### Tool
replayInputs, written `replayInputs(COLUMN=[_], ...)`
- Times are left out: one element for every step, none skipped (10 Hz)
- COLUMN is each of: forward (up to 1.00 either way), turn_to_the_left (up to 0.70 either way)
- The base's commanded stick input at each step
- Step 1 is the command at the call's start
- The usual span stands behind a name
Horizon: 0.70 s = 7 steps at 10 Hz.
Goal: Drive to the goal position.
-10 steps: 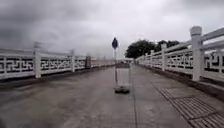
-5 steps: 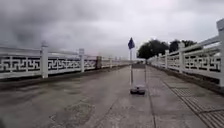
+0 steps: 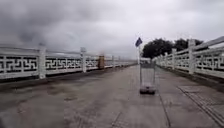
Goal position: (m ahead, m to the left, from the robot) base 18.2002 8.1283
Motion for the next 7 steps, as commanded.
replayInputs(forward=[0.69, 0.69, 0.69, 0.69, 0.69, 0.69, 0.69], turn_to_the_left=[0.0, -0.06, -0.11, -0.13, -0.13, -0.13, -0.13])
